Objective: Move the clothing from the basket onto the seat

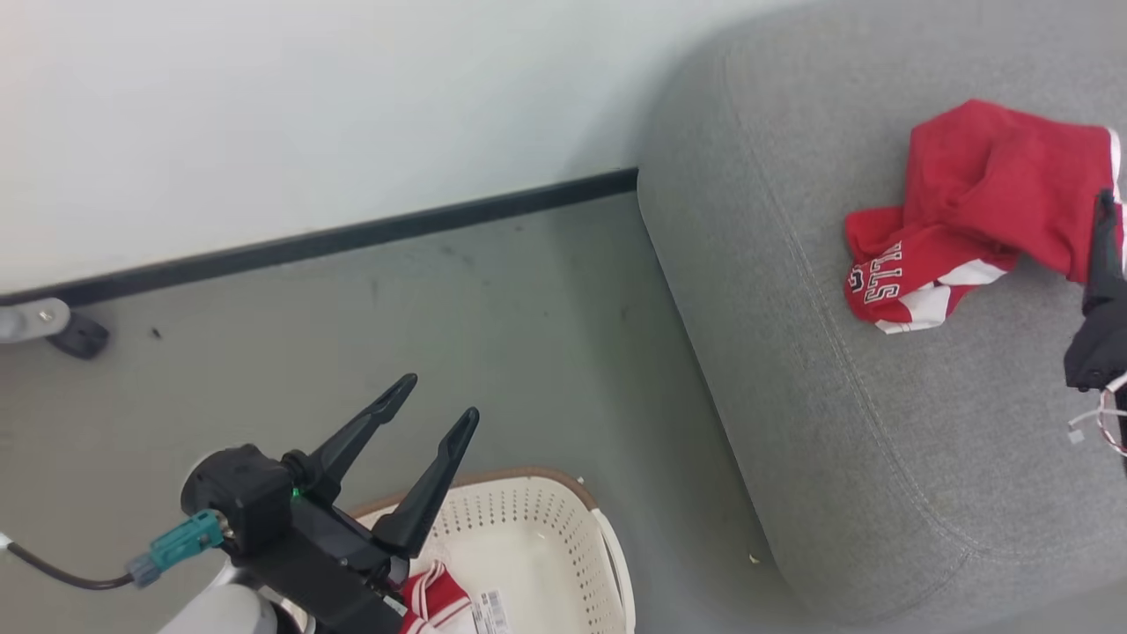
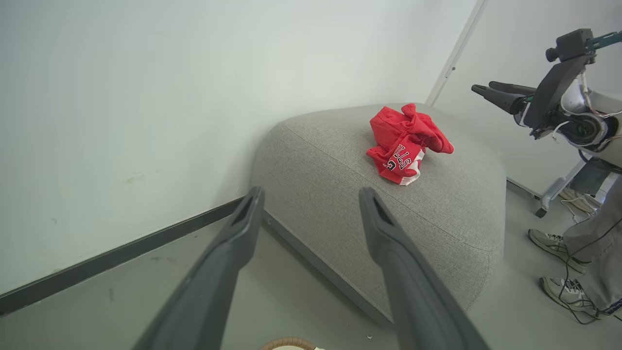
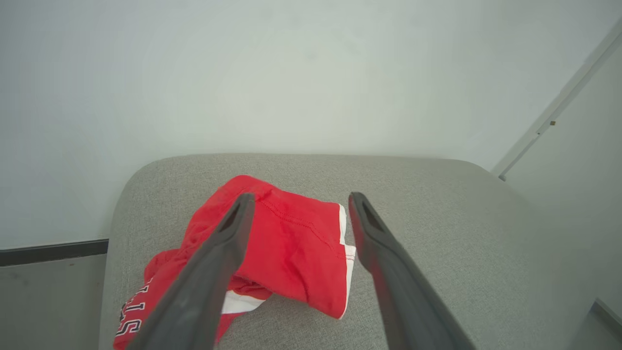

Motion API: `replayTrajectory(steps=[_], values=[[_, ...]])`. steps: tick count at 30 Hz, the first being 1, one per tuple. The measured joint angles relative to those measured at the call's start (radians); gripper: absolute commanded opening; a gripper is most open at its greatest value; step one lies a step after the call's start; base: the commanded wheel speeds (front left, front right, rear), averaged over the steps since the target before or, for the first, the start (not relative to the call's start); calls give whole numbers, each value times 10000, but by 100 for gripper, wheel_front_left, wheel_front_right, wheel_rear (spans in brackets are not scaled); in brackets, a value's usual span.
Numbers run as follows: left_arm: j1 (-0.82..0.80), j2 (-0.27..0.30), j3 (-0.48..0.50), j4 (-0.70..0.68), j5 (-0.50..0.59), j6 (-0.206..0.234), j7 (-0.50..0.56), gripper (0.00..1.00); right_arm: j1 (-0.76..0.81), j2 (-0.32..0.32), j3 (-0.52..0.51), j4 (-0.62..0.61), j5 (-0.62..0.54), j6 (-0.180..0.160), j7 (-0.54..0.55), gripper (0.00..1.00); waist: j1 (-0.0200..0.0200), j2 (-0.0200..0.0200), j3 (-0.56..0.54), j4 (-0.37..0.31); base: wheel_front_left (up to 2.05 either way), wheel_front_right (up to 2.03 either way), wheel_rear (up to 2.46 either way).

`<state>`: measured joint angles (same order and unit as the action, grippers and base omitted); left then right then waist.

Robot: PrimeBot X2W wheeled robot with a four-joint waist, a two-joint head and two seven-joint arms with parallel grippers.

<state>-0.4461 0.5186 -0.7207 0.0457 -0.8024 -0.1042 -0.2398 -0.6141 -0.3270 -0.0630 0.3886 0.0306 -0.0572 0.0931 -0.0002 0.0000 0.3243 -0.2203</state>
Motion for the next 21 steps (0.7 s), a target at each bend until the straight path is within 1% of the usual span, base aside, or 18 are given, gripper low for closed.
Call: replayTrajectory(steps=[7, 12, 14, 15, 17, 21], values=[[276, -328, 155, 337, -184, 163, -81, 100, 779, -132, -284, -706, 610, 579, -466, 100, -1, -1, -704, 288, 0, 0, 0], [499, -466, 347, 612, -309, 253, -88, 100, 1177, 40, -213, -1166, 876, 777, -748, 100, 1, -1, -1139, 580, 0, 0, 0], [554, -516, 414, 784, -456, 267, -90, 100, 1392, 121, -96, -1335, 878, 928, -901, 100, 1, -1, -1321, 694, 0, 0, 0], [626, -554, 453, 842, -508, 290, -90, 100, 1536, 173, -33, -1407, 878, 930, -965, 100, 1, -1, -1414, 749, 0, 0, 0], [780, -614, 518, 1005, -518, 372, -94, 100, 1790, 286, 111, -1507, 884, 1078, -1083, 100, 0, -1, -1611, 856, 0, 0, 0], [1102, -692, 692, 1225, -579, 554, -96, 100, 2262, 474, 318, -1687, 955, 1216, -1298, 100, 1, -1, -2017, 1054, 0, 0, 0]])
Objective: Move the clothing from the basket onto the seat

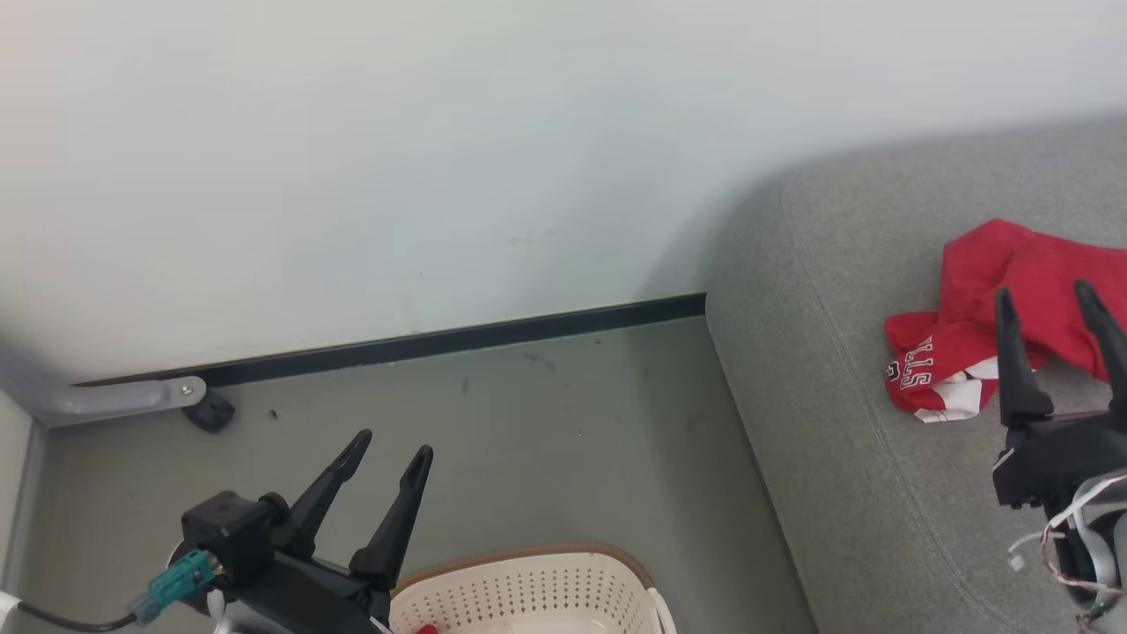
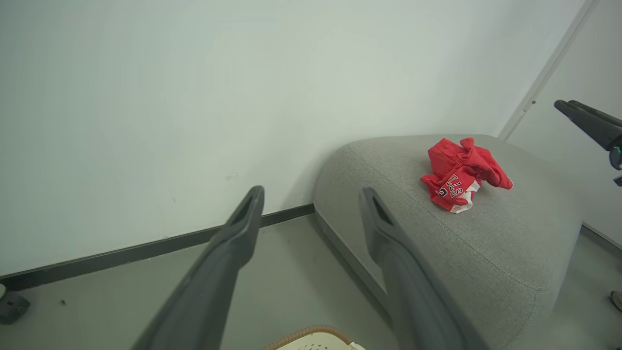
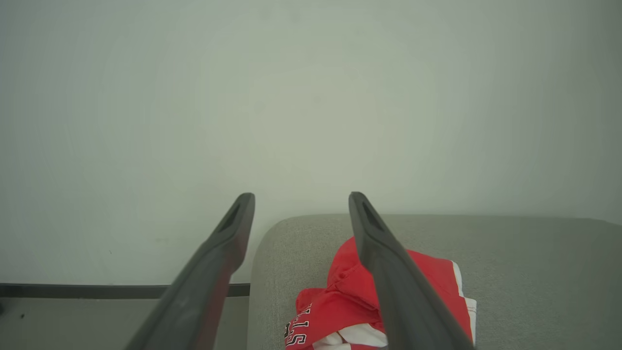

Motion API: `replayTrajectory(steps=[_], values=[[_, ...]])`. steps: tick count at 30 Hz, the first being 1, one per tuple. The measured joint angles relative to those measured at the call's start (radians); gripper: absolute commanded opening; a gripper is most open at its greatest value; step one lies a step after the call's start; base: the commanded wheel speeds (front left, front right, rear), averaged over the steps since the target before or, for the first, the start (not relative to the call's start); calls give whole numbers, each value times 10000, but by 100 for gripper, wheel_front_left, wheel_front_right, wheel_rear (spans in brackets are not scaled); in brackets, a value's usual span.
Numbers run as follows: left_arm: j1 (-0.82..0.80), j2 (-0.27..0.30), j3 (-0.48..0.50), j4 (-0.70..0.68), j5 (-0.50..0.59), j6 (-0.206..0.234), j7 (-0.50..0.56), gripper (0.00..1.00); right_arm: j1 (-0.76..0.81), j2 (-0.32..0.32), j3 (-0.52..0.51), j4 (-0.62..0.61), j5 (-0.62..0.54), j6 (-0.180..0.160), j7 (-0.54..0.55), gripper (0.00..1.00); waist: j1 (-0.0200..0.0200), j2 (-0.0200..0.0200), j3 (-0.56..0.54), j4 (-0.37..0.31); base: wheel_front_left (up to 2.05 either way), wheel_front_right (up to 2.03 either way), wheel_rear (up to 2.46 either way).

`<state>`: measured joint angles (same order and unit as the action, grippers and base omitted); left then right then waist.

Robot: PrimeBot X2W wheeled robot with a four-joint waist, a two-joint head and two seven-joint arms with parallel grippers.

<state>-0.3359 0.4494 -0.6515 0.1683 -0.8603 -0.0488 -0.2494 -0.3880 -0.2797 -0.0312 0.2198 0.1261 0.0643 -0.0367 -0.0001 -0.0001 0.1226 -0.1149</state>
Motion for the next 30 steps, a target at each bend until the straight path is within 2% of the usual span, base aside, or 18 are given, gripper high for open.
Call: replayTrajectory(steps=[10, 17, 22, 30], values=[[760, -201, 433, 265, 8, 606, -2, 100, 2002, 614, 226, -1057, 673, 222, -468, 100, 0, 0, -856, 500, 0, 0, 0], [1368, -242, 1032, 198, 79, 970, -2, 100, 2713, 922, 495, -1499, 897, 334, -899, 100, 0, 0, -1159, 839, 0, 0, 0], [1663, -301, 1613, 73, 174, 1204, -2, 100, 2981, 1156, 575, -1436, 1325, 384, -1160, 100, 1, 0, -1223, 957, 0, 0, 0], [2023, -420, 2096, 31, 725, 1300, -2, 100, 3458, 1488, 848, -1039, 1542, 430, -1511, 100, 0, 1, -1232, 1089, 0, 0, 0]])
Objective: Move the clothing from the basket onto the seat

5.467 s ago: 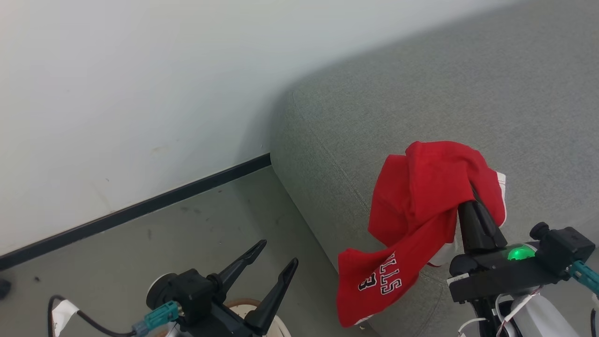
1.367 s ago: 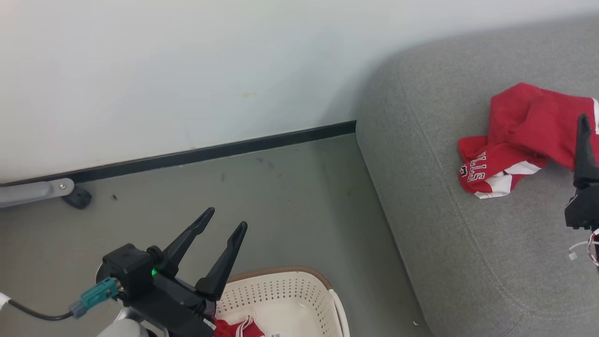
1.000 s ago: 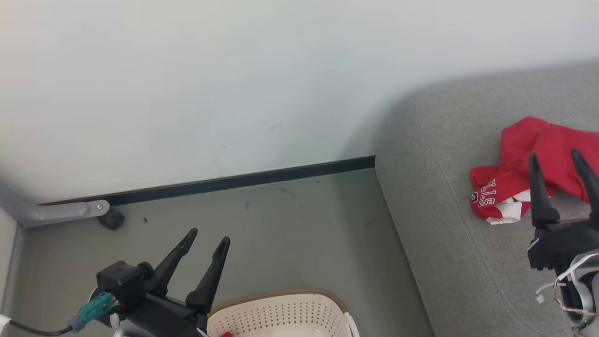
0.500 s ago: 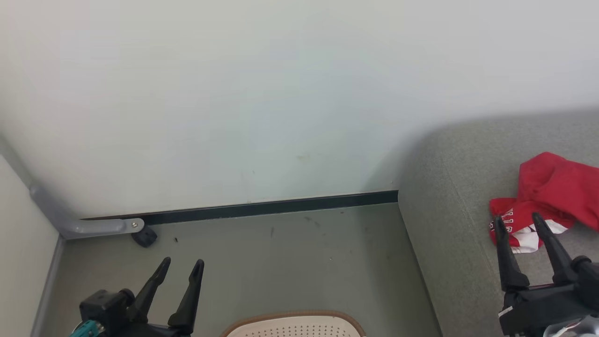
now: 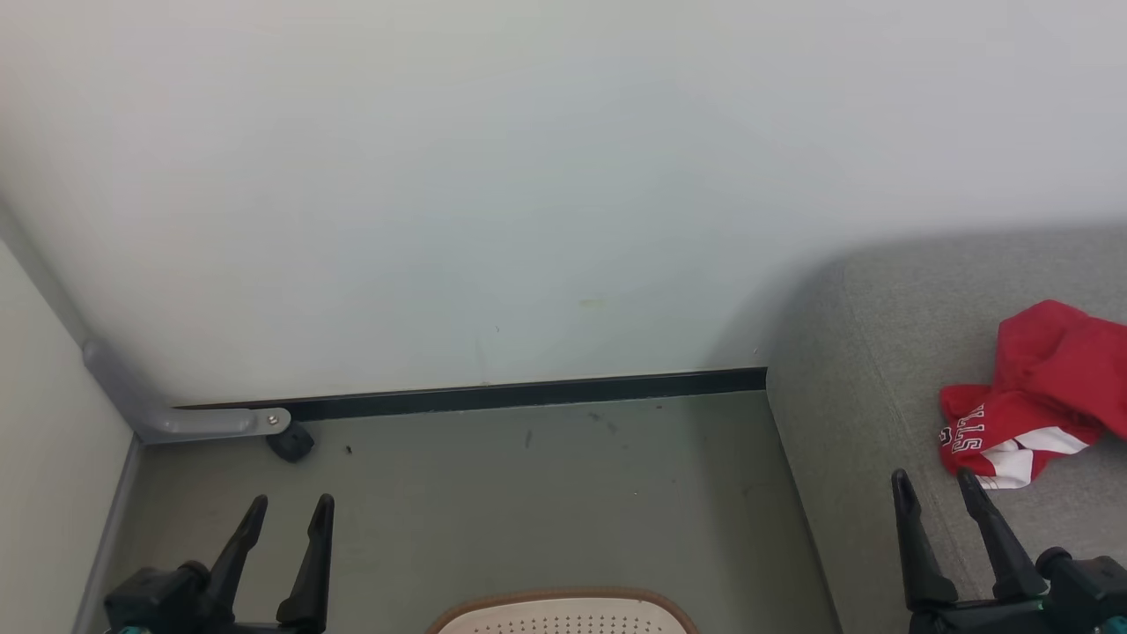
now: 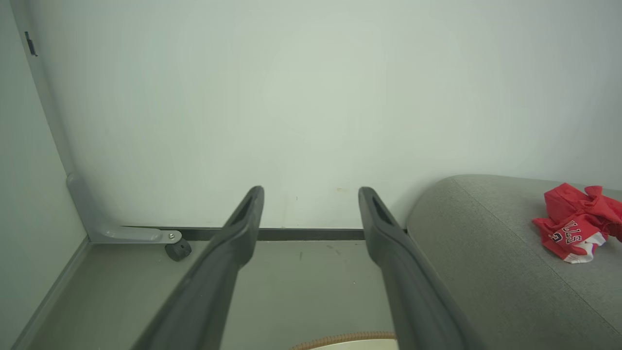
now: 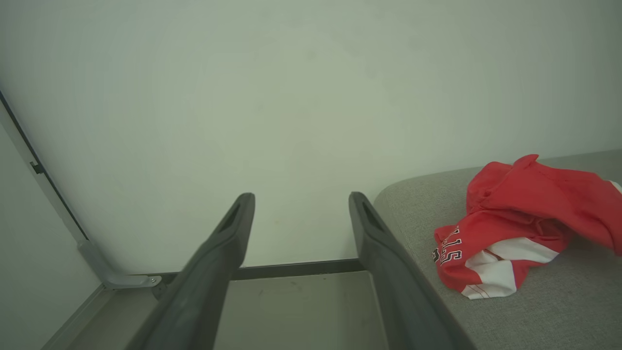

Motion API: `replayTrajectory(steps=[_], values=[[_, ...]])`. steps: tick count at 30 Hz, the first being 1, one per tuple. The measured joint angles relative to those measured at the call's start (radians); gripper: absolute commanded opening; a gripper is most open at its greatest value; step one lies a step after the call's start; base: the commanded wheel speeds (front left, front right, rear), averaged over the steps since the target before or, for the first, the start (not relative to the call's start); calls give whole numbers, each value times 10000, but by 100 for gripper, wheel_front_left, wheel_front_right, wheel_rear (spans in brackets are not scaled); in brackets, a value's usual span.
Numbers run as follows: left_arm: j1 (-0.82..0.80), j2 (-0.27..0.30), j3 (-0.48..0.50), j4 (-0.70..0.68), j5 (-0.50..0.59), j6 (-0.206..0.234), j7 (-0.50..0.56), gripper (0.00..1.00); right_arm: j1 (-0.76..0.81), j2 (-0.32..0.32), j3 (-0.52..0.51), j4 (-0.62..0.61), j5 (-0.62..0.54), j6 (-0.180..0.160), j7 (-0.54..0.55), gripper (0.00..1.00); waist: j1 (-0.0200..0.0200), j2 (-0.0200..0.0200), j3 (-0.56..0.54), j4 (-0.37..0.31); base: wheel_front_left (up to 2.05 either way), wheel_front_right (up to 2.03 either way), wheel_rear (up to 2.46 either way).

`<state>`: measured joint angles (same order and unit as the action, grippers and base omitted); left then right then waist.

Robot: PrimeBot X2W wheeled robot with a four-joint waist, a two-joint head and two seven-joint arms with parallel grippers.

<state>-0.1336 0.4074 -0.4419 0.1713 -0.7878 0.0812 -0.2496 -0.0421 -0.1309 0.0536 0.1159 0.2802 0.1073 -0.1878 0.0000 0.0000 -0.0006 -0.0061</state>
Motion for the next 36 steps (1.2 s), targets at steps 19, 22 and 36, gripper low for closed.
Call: replayTrajectory(steps=[19, 22, 36], values=[[380, -385, 744, -42, 800, 15, 0, 100, -118, 211, 729, 825, 12, 88, -351, 100, 1, 0, 98, 106, 0, 0, 0], [403, -447, 805, -48, 988, -35, 0, 100, -117, 209, 800, 888, 12, 90, -399, 100, 1, 1, 112, 123, 0, 0, 0], [587, -548, 1172, -157, 1185, -351, 0, 100, -364, 209, 1049, 932, 8, 130, -512, 100, 1, 1, 427, 96, 0, 0, 0]])
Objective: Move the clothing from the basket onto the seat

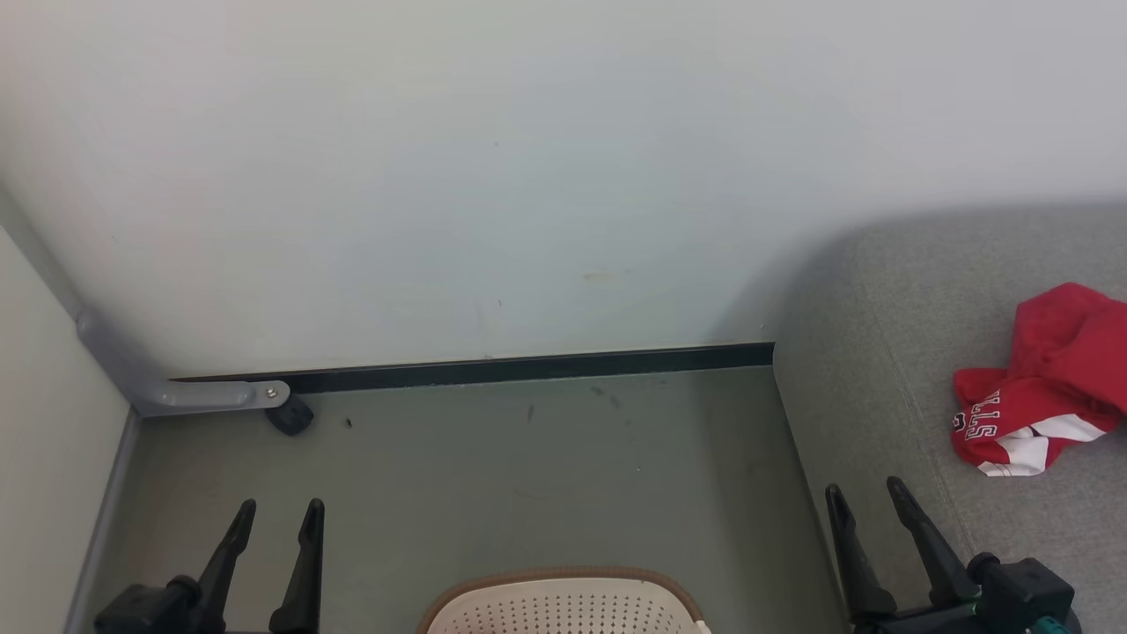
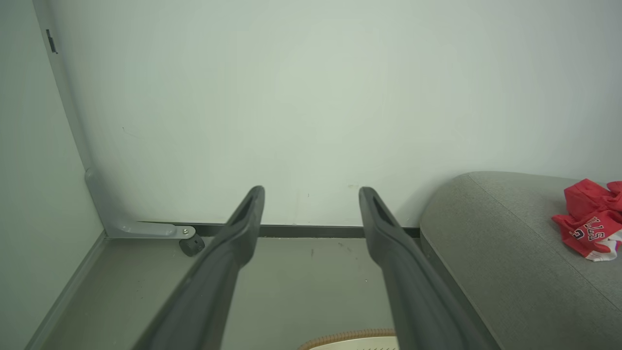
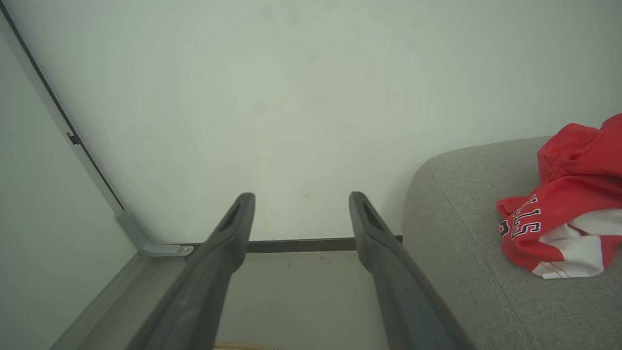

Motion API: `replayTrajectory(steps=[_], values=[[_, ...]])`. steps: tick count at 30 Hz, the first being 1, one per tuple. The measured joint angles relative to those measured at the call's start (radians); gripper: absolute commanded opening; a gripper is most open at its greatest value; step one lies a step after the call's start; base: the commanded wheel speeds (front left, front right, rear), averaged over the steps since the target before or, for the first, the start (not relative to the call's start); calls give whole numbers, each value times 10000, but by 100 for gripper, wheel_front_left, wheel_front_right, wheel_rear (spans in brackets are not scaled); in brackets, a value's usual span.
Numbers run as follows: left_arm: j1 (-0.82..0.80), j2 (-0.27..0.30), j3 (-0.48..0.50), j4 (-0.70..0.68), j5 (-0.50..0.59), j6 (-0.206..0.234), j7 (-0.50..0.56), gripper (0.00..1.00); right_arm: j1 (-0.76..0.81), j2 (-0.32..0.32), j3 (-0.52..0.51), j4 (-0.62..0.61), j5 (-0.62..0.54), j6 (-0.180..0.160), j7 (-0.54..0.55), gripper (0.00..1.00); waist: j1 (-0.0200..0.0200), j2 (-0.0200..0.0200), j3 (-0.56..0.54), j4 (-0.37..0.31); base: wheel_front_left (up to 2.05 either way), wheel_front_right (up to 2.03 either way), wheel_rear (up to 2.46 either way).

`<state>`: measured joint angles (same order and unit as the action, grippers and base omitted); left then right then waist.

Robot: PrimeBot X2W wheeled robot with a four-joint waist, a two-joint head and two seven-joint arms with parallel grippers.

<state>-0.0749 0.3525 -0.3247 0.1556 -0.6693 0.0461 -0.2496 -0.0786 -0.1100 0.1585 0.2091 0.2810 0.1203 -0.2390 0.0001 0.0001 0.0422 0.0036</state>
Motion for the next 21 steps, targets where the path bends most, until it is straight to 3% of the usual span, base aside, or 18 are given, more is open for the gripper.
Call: replayTrajectory(steps=[21], values=[[-383, 161, 36, -71, 460, -932, -2, 100, -862, 222, 207, -140, -109, -21, -90, 100, 0, 0, 1297, -554, 0, 0, 0]])
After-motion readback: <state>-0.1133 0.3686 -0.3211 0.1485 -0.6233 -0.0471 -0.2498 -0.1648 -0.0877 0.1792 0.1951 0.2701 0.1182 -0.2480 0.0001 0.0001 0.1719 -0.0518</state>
